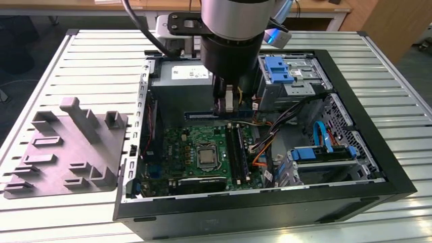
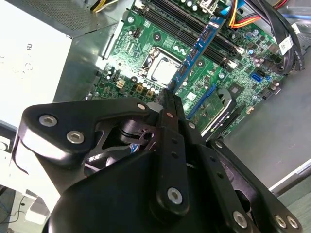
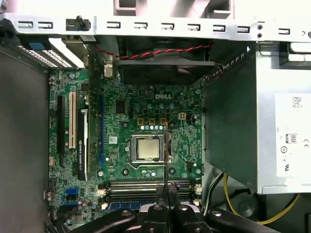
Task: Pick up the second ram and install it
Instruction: 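Pick up the second ram and move it above second insertion slot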
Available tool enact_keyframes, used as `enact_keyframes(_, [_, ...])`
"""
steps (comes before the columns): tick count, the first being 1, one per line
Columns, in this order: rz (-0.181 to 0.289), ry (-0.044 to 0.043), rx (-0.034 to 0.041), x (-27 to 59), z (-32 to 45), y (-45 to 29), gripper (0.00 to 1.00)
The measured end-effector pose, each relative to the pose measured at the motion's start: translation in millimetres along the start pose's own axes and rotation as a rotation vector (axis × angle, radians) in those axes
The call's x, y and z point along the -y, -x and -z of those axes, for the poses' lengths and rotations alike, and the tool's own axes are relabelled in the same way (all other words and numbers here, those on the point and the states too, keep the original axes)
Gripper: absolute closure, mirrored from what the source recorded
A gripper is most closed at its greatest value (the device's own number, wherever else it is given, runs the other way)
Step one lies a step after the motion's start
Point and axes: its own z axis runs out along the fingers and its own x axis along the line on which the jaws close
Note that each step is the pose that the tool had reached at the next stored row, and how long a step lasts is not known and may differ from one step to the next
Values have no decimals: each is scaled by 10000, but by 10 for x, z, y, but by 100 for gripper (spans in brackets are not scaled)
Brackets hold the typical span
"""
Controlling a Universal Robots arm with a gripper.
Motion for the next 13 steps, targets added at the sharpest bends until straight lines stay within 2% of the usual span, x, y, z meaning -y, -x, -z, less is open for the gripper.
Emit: enact_keyframes(13, [0, -1, 2, 5, -61, -19, 89])
